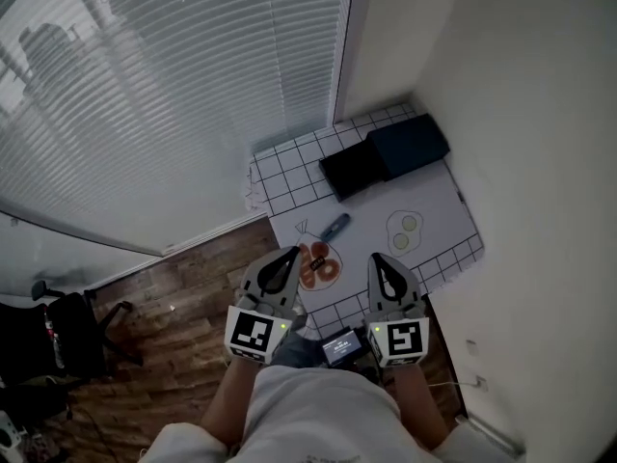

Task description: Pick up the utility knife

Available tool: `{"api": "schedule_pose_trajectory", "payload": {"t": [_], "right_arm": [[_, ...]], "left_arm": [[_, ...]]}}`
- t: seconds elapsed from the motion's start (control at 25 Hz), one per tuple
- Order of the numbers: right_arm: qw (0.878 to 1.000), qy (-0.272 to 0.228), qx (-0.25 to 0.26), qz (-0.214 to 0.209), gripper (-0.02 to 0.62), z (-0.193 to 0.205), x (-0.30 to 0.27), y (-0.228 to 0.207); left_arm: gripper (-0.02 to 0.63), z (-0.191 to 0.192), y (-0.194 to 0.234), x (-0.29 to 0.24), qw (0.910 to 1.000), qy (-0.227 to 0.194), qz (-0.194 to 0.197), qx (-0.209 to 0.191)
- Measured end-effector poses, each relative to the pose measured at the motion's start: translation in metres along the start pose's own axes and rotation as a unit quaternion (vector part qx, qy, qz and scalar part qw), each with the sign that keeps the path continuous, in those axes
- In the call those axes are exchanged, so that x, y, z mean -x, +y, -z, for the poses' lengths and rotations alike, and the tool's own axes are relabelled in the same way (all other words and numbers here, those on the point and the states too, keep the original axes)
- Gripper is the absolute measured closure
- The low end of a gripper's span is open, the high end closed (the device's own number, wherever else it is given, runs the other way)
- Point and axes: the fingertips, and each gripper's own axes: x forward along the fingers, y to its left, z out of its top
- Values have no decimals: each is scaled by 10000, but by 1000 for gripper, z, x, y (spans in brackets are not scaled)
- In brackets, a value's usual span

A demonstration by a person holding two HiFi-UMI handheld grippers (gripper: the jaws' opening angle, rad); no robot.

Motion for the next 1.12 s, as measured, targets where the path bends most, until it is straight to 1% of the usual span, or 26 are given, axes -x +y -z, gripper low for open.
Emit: {"api": "schedule_pose_trajectory", "payload": {"t": [0.24, 0.4, 0.56, 0.84, 1.12], "right_arm": [[9997, 207, -74, 93, 589, 17, -15, -4], [9995, 327, -51, -15, 589, 27, -28, -5], [9991, 420, -56, -31, 589, 38, -39, -5], [9980, 623, -140, -10, 589, 60, -58, -10], [9965, 804, -230, 35, 589, 85, -69, -17]], "left_arm": [[598, 19, 10, -21, 9997, 177, 166, -8], [598, 27, 17, -36, 9995, 257, 184, 10], [598, 41, 22, -45, 9989, 408, 217, 40], [599, 70, 23, -66, 9968, 701, 375, 57], [598, 99, 21, -85, 9938, 973, 541, -16]]}}
